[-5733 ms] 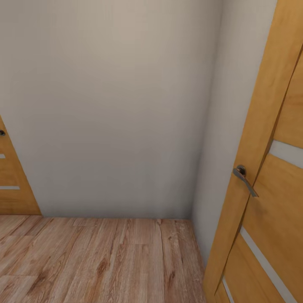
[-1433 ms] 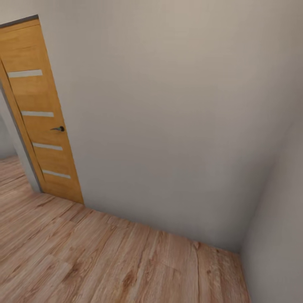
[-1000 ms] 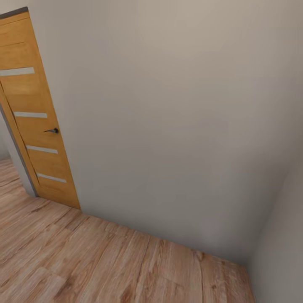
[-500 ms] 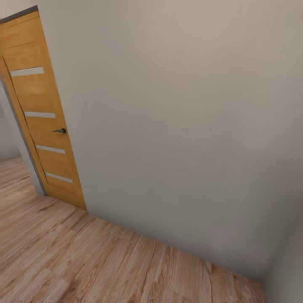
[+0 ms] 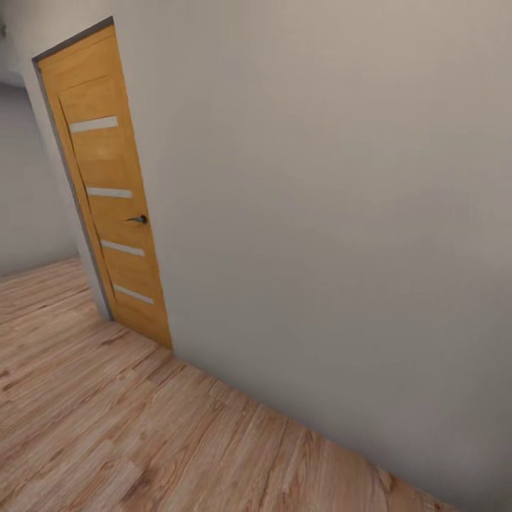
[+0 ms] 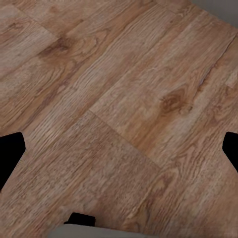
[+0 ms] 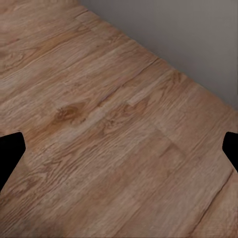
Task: Move the two storage containers from the living room to the garage. In the garage, place one container on the floor and stack the other container on top of it (either order is fine).
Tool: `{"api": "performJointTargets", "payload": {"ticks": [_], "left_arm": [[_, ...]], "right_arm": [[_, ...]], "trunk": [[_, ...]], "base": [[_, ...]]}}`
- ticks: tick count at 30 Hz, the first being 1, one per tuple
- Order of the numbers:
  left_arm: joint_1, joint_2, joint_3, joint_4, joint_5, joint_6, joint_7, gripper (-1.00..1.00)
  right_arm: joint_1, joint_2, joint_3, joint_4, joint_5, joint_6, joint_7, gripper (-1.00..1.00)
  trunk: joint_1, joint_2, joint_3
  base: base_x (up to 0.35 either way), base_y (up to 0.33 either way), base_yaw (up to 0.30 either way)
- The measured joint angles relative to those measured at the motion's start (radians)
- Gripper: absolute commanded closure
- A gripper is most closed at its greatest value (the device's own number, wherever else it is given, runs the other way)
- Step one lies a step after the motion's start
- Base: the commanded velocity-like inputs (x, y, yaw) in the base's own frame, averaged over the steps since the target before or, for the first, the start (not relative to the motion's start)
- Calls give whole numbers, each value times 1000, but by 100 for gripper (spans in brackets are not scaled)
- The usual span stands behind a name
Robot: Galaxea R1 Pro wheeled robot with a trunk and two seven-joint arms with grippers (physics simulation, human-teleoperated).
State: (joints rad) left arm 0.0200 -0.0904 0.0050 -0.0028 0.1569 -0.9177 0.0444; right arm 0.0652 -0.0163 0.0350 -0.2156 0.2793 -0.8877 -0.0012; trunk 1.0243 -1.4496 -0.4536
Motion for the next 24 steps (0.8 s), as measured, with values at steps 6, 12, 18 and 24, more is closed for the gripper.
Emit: {"api": "performJointTargets", "payload": {"ticks": [6, 12, 18, 24], "left_arm": [[0, 0, 0, 0, 0, 1, 0, -100], [0, 0, 0, 0, 0, 1, 0, -100], [0, 0, 0, 0, 0, 0, 0, -100], [0, 0, 0, 0, 0, 1, 0, -100]], "right_arm": [[0, 0, 0, 0, 0, 0, 0, -100], [0, 0, 0, 0, 0, 0, 0, -100], [0, 0, 0, 0, 0, 1, 0, -100], [0, 0, 0, 0, 0, 1, 0, -100]], "trunk": [[0, 0, 0], [0, 0, 0], [0, 0, 0], [0, 0, 0]], "base": [[313, 0, 260], [315, 0, 260], [315, 0, 265], [313, 0, 286]]}}
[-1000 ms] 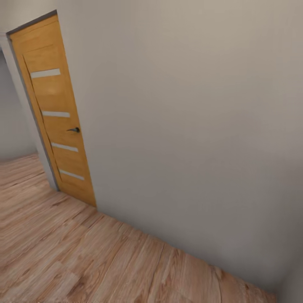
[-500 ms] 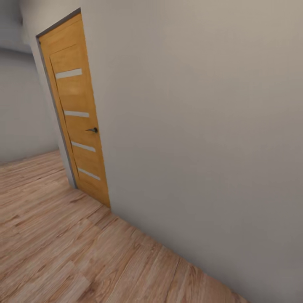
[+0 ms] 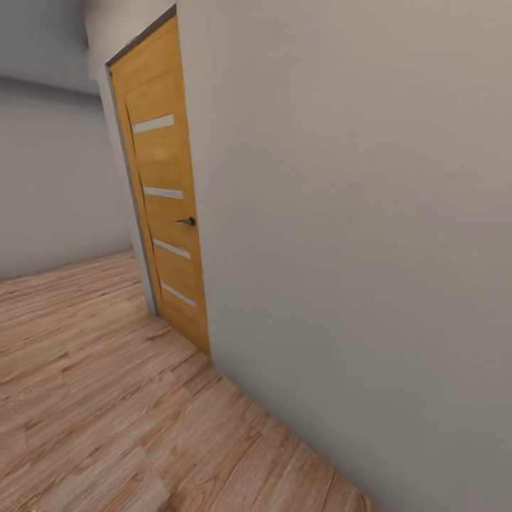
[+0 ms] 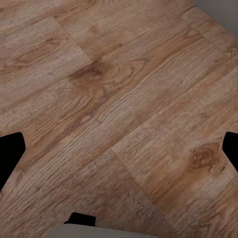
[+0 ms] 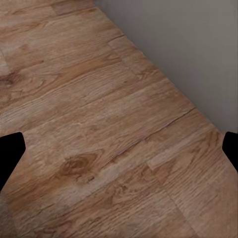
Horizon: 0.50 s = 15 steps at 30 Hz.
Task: Move the two storage containers from the living room to the garage. In the garage, place one container on the floor and stack the other container on top of it (either order is fine).
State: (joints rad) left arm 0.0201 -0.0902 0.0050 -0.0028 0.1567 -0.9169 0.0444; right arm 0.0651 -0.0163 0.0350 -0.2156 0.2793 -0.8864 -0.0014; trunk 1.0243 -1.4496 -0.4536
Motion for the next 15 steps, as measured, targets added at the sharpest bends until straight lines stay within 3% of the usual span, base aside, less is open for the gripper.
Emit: {"api": "performJointTargets", "payload": {"ticks": [8, 15], "left_arm": [[0, 0, 0, 0, 0, 0, 0, -100], [0, 0, 0, 0, 0, 0, 0, -100]], "right_arm": [[0, 0, 0, 0, 0, 0, 0, -100], [0, 0, 0, 0, 0, 0, 0, -100]], "trunk": [[0, 0, 0], [1, 0, 0]], "base": [[207, 0, 289], [56, 0, 290]]}}
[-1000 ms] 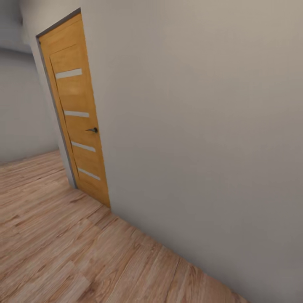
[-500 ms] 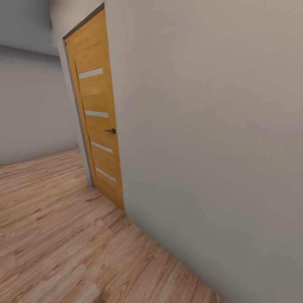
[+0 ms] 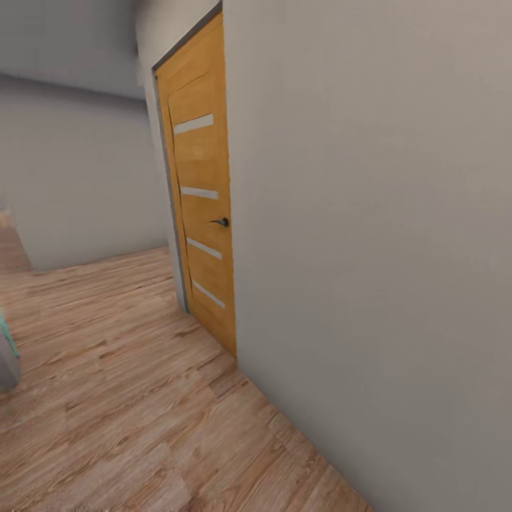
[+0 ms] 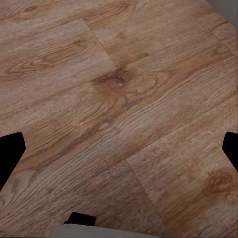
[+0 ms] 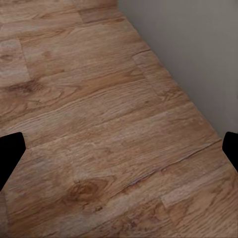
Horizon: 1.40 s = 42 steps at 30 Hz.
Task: Move the two storage containers from the living room to the garage. In the garage, place one container on the floor and stack the other container on top of it (either order is fine).
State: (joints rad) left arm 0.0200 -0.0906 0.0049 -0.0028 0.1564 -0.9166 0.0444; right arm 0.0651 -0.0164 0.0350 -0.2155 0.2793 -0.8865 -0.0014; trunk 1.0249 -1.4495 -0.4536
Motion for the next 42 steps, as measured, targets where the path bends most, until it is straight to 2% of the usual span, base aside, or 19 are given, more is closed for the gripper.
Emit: {"api": "performJointTargets", "payload": {"ticks": [14, 42], "left_arm": [[0, 0, 0, 0, 0, 0, 0, -100], [0, 0, 0, 0, 0, 0, 0, -100]], "right_arm": [[0, 0, 0, 0, 0, 0, 0, -100], [0, 0, 1, 0, 0, 0, 0, -100]], "trunk": [[0, 0, 0], [-1, 0, -4]], "base": [[172, 0, 290], [317, 0, 268]]}}
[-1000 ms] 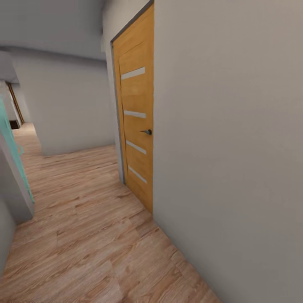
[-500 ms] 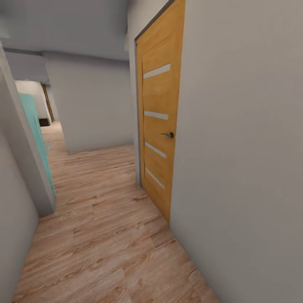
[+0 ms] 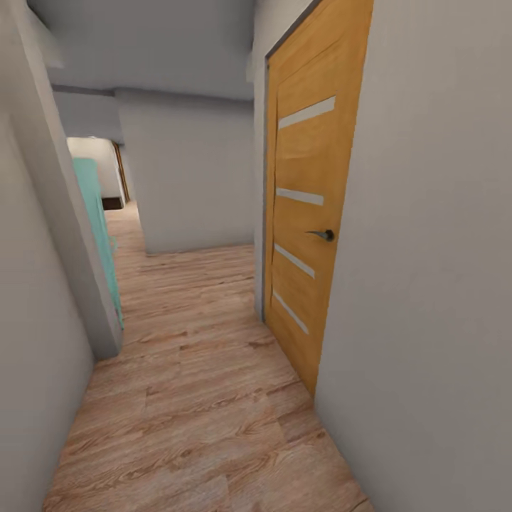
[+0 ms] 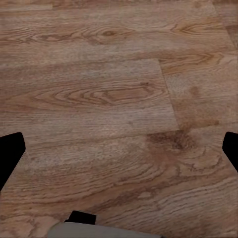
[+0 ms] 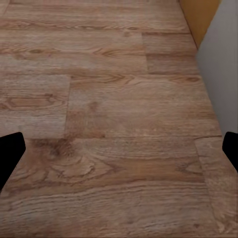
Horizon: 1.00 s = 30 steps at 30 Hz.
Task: Move the two storage containers from the living room to the garage. In the garage, place one container on the floor and stack the other container on top of it (either order is fine).
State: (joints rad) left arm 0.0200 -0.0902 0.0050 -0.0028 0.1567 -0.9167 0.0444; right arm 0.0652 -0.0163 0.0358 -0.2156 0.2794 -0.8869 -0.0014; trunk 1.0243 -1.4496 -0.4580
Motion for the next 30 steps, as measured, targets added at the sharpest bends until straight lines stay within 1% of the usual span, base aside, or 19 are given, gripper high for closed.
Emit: {"api": "performJointTargets", "payload": {"ticks": [5, 24, 30], "left_arm": [[0, 0, 0, 0, 0, 0, 0, -100], [0, 1, 0, 0, 0, 0, 0, -100], [0, 3, 0, 0, 0, 0, 0, -100]], "right_arm": [[0, 0, 0, 0, 0, 0, 0, -100], [0, 0, -1, 0, 0, 1, 0, -100], [0, 0, -1, 0, 0, 1, 0, -100]], "trunk": [[0, 0, -1], [0, 0, -1], [0, 0, -1]], "base": [[323, 0, 125], [323, 0, 7], [323, 0, 183]]}}
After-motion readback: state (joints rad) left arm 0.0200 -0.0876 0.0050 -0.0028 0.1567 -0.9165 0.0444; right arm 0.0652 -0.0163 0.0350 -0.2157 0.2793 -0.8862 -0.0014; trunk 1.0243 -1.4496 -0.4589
